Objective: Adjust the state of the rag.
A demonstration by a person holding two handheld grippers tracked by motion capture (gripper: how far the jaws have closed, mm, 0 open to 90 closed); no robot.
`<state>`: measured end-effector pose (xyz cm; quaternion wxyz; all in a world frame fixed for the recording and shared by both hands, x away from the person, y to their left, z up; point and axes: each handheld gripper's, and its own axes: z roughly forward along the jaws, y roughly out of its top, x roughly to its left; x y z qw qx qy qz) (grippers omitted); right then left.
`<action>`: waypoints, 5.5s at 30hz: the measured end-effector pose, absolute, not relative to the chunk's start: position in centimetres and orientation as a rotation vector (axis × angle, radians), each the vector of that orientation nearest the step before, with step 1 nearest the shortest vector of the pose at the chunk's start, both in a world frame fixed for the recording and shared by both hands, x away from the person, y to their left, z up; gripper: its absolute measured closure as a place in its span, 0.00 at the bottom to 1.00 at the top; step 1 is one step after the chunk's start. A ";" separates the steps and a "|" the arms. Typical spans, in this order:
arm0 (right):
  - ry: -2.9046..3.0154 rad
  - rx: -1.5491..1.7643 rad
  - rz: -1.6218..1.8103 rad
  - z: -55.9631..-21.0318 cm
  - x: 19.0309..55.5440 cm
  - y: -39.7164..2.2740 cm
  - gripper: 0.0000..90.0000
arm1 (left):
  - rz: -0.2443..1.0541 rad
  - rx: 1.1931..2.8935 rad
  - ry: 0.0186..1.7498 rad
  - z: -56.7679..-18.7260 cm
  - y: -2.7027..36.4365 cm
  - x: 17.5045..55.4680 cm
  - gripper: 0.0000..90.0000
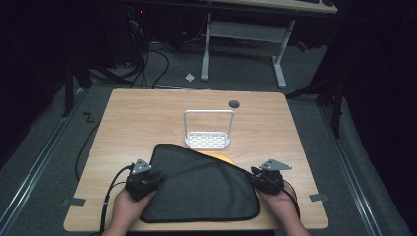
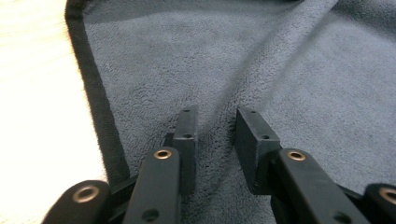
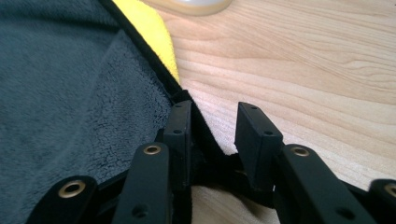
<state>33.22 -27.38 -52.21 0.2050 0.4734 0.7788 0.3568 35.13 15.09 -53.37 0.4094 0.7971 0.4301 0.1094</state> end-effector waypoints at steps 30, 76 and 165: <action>2.103 1.282 0.941 -49.1 37.2 -26.8 0.86 | 0.290 2.041 1.046 -52.4 14.3 33.5 0.65; 2.200 1.314 0.897 -52.7 32.3 -26.2 0.71 | 0.367 1.998 1.160 -53.3 13.8 42.0 0.46; 2.513 0.728 1.094 -51.8 27.8 -4.1 0.90 | 0.261 1.919 1.136 -53.7 13.1 43.1 0.91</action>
